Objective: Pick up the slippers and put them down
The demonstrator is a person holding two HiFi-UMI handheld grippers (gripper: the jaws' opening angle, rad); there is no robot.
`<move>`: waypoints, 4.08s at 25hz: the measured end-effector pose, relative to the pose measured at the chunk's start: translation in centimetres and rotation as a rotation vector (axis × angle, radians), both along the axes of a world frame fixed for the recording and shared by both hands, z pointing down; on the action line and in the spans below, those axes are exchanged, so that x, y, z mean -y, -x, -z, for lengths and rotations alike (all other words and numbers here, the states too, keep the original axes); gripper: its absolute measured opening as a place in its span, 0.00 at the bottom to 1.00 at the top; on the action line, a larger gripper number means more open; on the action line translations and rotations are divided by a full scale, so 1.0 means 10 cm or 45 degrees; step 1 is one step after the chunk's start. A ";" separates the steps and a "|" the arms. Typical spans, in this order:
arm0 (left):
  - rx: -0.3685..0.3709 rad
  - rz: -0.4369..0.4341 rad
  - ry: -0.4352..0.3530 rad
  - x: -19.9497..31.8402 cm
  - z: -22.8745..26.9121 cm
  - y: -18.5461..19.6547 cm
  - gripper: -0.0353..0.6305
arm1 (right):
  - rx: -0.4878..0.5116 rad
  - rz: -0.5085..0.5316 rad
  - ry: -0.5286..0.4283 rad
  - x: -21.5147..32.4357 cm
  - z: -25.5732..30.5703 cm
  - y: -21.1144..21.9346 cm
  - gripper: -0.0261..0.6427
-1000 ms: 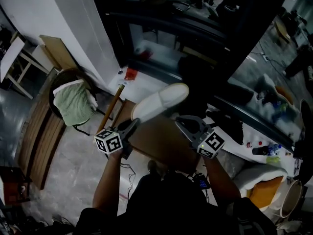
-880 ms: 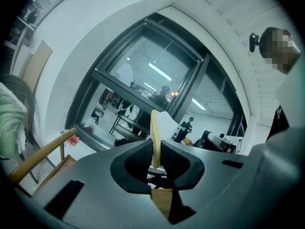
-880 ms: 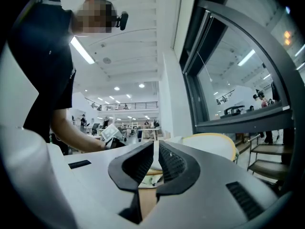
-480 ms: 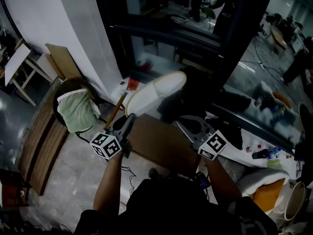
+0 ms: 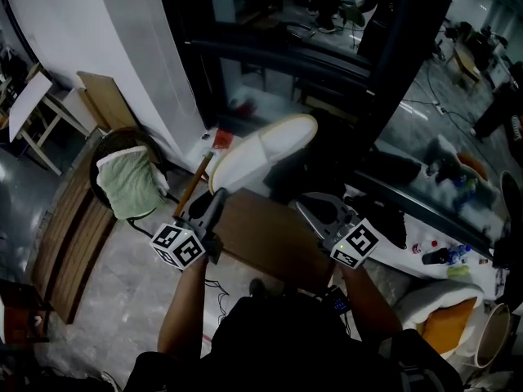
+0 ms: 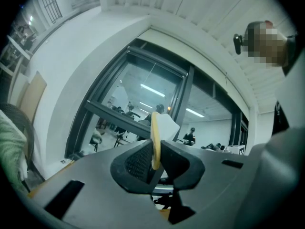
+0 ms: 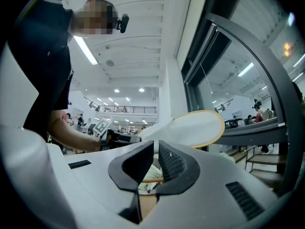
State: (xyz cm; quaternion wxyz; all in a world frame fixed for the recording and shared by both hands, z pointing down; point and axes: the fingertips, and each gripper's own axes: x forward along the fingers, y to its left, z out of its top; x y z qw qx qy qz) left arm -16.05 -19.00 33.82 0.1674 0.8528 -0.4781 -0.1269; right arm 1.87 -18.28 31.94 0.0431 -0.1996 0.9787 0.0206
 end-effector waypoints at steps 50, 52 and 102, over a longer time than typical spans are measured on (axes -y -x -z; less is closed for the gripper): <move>0.011 -0.378 1.044 -0.43 -3.43 -0.47 0.14 | -0.079 -0.063 0.457 0.50 -2.01 -0.06 0.09; 0.012 -0.384 1.062 -0.43 -3.48 -0.46 0.14 | -0.090 -0.059 0.465 0.51 -2.09 -0.05 0.09; 0.332 -0.128 0.561 0.11 -2.47 -0.34 0.07 | -0.138 0.078 0.399 0.35 -1.71 0.16 0.09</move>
